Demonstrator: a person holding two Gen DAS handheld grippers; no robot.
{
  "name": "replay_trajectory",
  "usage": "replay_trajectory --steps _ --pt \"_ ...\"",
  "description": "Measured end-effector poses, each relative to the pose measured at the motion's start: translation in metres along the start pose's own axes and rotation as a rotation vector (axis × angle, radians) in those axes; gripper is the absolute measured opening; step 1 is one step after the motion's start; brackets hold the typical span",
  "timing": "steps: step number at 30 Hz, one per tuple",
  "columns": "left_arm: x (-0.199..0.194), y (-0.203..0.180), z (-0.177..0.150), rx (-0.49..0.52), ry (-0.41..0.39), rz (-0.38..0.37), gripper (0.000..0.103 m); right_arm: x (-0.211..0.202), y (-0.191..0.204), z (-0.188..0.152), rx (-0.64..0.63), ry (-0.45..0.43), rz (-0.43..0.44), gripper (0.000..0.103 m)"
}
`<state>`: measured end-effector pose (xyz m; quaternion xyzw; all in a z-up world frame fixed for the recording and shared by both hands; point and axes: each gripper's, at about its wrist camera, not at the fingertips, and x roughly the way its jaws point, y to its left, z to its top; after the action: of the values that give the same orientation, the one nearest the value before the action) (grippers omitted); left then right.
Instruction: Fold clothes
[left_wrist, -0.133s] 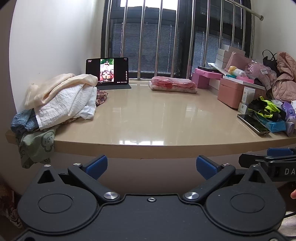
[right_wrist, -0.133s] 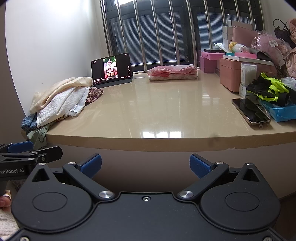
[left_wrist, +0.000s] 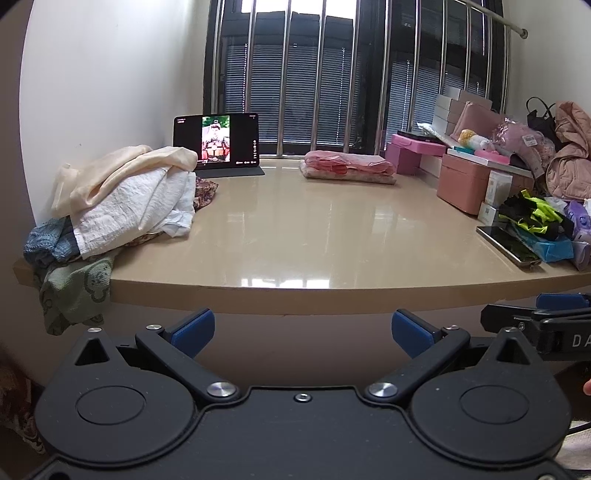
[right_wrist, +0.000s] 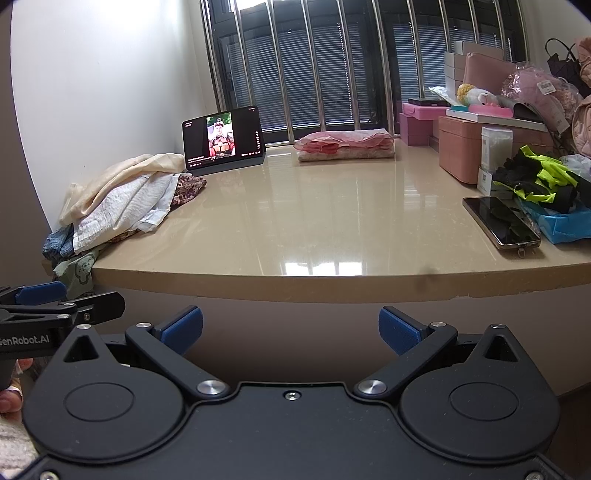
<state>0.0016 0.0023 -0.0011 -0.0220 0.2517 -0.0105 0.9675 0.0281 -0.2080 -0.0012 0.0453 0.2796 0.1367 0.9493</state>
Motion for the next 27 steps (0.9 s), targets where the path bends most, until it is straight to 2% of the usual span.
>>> replay_trajectory --steps 27 --pt "0.0052 0.0056 -0.0017 0.001 0.017 -0.027 0.103 0.0025 0.0004 -0.0009 0.005 0.007 0.002 0.103"
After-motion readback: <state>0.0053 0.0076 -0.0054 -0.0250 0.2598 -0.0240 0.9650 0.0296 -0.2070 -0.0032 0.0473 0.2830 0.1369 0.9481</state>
